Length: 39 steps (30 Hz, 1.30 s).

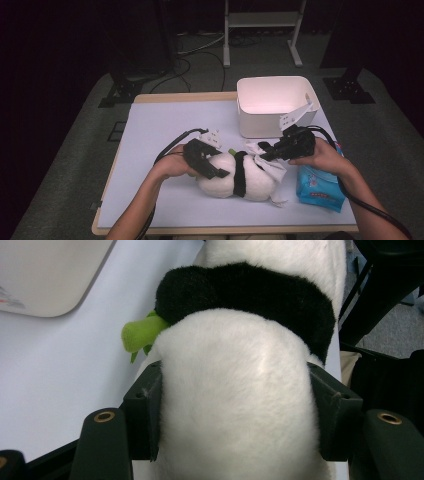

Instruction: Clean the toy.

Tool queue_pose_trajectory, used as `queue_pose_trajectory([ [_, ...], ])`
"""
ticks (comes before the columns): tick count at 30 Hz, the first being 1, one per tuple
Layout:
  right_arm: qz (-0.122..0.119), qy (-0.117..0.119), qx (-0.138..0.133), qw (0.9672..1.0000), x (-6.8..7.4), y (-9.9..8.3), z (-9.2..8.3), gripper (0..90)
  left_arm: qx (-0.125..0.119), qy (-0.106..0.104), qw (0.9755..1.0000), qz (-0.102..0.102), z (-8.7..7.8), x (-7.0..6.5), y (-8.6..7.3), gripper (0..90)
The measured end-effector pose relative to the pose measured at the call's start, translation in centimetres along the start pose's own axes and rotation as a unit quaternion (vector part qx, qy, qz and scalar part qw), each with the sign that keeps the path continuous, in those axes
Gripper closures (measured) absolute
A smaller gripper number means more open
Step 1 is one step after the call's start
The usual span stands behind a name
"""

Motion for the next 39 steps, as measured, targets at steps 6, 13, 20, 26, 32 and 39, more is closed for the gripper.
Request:
queue_pose_trajectory([
  [6, 0.005, 0.000, -0.005, 1.0000, -0.1, -0.5, -0.1, 80.0, 0.002, 0.011, 0.9999, 0.007, -1.2, -0.3, -0.6, 35.1],
  [13, -0.017, 0.001, 0.002, 0.9999, 0.9, 0.5, 0.5, 79.9, 0.001, 0.004, 1.0000, 0.004, -1.0, -0.8, -1.6, 33.4],
  [20, -0.019, 0.006, 0.004, 0.9998, 1.2, 0.5, 1.2, 79.9, -0.002, -0.013, 0.9998, -0.015, -1.0, -1.0, -2.1, 28.5],
  [26, -0.016, 0.010, -0.008, 0.9998, 1.7, -0.3, 0.9, 79.9, 0.002, -0.032, 0.9993, -0.019, -1.3, -1.3, -1.3, 23.6],
  [32, -0.009, 0.016, -0.021, 0.9996, 2.2, -1.5, 0.4, 80.0, 0.010, -0.045, 0.9989, -0.013, -1.7, -1.5, 0.0, 23.6],
  [39, -0.014, 0.026, -0.033, 0.9990, 2.9, -1.9, 0.5, 80.0, 0.003, -0.041, 0.9990, -0.017, -2.7, -1.1, 1.4, 23.9],
])
Point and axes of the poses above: each handheld gripper's, and its own axes: z roughly forward along the jaws, y roughly out of its top, x roughly to its left, the point moved 9 cm from there along z, roughly forward along the jaws, and after that the axes turned 8 degrees about -y, right-handed, at the moved point
